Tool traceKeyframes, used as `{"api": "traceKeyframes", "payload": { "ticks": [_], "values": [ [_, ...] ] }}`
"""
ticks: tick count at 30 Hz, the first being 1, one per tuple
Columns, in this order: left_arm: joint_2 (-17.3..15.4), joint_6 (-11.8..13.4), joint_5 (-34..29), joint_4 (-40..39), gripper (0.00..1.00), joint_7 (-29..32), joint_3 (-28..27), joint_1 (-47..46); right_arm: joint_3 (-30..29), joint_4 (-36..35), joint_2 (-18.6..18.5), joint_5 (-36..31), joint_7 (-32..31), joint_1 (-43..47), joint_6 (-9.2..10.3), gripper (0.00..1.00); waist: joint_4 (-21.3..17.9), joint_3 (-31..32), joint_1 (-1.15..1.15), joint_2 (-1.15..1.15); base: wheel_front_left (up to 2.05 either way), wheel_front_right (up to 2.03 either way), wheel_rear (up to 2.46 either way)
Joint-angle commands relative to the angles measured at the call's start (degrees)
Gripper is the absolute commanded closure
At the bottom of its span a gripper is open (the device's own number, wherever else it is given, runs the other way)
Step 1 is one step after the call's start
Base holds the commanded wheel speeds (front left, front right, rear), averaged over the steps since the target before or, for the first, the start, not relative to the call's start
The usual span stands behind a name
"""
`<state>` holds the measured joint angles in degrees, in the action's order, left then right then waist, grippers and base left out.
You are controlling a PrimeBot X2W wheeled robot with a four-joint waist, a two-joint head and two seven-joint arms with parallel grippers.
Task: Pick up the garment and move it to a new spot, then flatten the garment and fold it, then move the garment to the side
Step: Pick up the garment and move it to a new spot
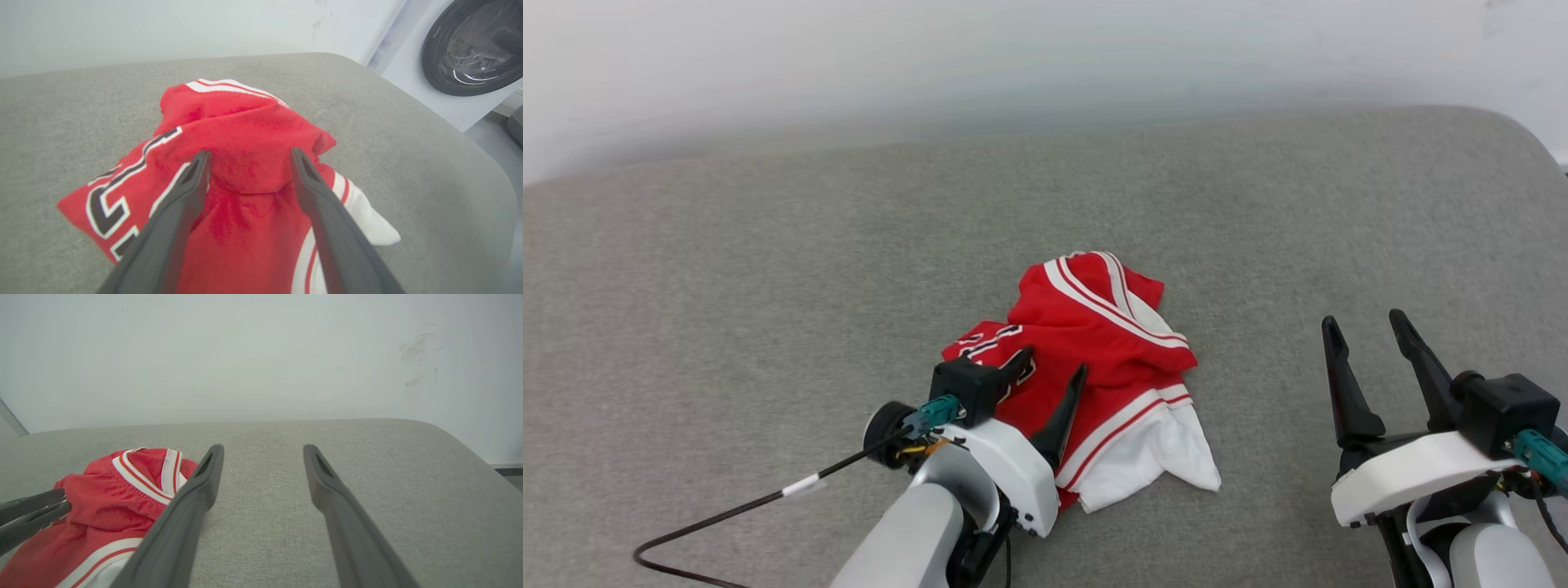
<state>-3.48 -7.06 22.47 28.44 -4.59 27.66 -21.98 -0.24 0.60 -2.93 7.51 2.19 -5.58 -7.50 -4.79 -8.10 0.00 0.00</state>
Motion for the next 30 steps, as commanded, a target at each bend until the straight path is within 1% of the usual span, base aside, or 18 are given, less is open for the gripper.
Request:
{"api": "traceKeyframes", "payload": {
  "ticks": [1,3,6,10,15,19,23,30],
  "values": [
    [-0.53,-0.13,-0.5,-1.45,0.0,-1.86,0.13,-0.8,-0.11,0.29,0.05,-0.01,0.28,0.49,0.02,0.0,1.36,1.36,0.0,0.0,0.0,0.0,0.0],
    [-0.66,0.38,-0.8,-3.45,0.0,-4.21,-0.24,-0.62,-0.3,0.59,0.06,-0.16,0.26,0.97,0.03,0.0,2.19,2.34,0.0,0.0,0.0,0.0,0.0],
    [-1.19,2.03,-1.53,-6.62,0.0,-6.73,-1.21,0.15,-0.58,0.77,0.06,-0.37,-0.04,1.76,0.03,0.0,3.37,3.99,0.0,0.0,0.0,0.0,0.0],
    [-2.21,4.25,-2.35,-9.59,0.0,-8.16,-2.17,1.6,-0.77,0.51,0.06,-0.53,-0.6,3.06,0.02,0.0,4.82,5.72,0.0,0.0,0.0,0.0,0.0],
    [-4.96,7.86,-1.66,-11.83,0.0,-9.3,-6.33,5.06,-0.41,-0.1,0.06,-0.64,-1.44,4.29,0.02,0.0,5.48,7.47,0.0,0.0,0.0,0.0,0.0],
    [-7.48,10.15,-0.3,-13.22,0.0,-9.64,-10.1,8.87,-0.44,-0.63,0.05,-0.8,-2.08,5.41,0.02,0.0,6.02,8.63,0.0,0.0,0.0,0.0,0.0],
    [-9.56,11.54,0.51,-14.74,0.0,-9.69,-12.29,12.72,-0.09,-1.22,0.05,-0.71,-2.78,6.38,0.02,0.0,6.15,9.38,0.0,0.0,0.0,0.0,0.0],
    [-10.63,12.64,0.82,-16.77,0.0,-8.91,-12.29,17.05,0.12,-1.72,0.05,-0.09,-3.61,8.09,0.02,0.0,5.37,10.5,0.0,0.0,0.0,0.0,0.0]
  ]
}}
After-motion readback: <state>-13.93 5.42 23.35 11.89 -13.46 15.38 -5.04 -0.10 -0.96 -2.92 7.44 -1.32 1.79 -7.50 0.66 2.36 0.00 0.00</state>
